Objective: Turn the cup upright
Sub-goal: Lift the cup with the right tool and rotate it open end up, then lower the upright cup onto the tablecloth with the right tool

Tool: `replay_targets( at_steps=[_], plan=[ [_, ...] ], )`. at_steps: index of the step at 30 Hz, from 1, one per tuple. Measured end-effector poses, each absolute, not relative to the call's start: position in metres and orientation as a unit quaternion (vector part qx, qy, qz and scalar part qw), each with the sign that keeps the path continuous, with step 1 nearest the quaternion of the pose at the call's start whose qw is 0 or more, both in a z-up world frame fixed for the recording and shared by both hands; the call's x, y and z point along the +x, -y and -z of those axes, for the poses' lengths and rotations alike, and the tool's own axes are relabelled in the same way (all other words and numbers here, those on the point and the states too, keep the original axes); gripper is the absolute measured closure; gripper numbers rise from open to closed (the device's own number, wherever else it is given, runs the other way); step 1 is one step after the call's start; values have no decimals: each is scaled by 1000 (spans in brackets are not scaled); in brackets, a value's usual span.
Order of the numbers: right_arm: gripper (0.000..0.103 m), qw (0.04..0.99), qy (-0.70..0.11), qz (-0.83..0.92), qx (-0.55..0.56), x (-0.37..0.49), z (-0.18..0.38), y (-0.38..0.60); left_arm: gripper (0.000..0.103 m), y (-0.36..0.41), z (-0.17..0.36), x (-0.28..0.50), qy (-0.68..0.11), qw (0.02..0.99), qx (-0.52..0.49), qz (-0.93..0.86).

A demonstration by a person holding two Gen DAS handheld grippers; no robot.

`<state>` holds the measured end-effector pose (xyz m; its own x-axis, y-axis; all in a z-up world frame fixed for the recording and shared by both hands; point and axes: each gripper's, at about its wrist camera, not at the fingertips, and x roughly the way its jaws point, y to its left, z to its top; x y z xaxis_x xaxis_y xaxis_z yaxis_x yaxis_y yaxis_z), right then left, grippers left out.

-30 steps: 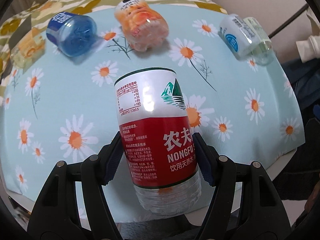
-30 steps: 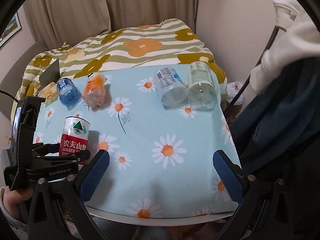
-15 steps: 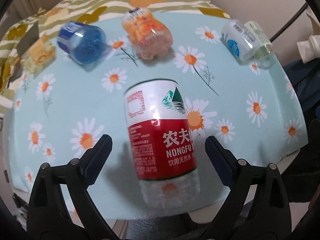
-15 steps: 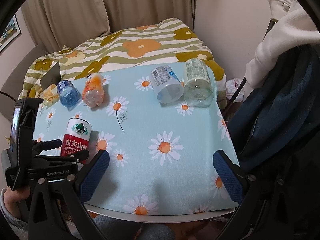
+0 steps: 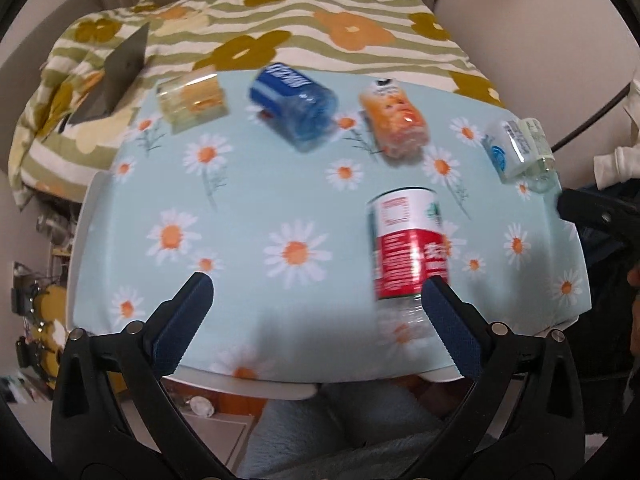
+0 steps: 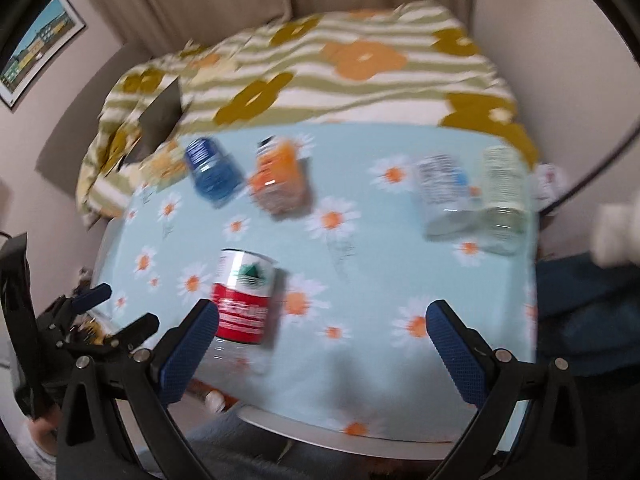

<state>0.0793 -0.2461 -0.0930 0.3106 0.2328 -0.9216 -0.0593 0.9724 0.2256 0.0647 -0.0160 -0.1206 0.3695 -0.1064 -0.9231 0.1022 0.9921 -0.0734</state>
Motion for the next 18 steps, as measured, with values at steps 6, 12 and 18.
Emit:
replay_targets(
  at_steps=[6, 12, 18],
  plan=[
    [0, 754, -643, -121, 59, 118, 128, 197, 0, -21, 139, 73, -572, 817, -13, 73],
    [13, 705, -694, -120, 80, 142, 168, 175, 0, -53, 155, 82, -585, 807, -33, 75],
    [20, 660, -732, -106, 135, 158, 197, 175, 0, -76, 168, 94, -592, 800, -55, 73]
  ],
)
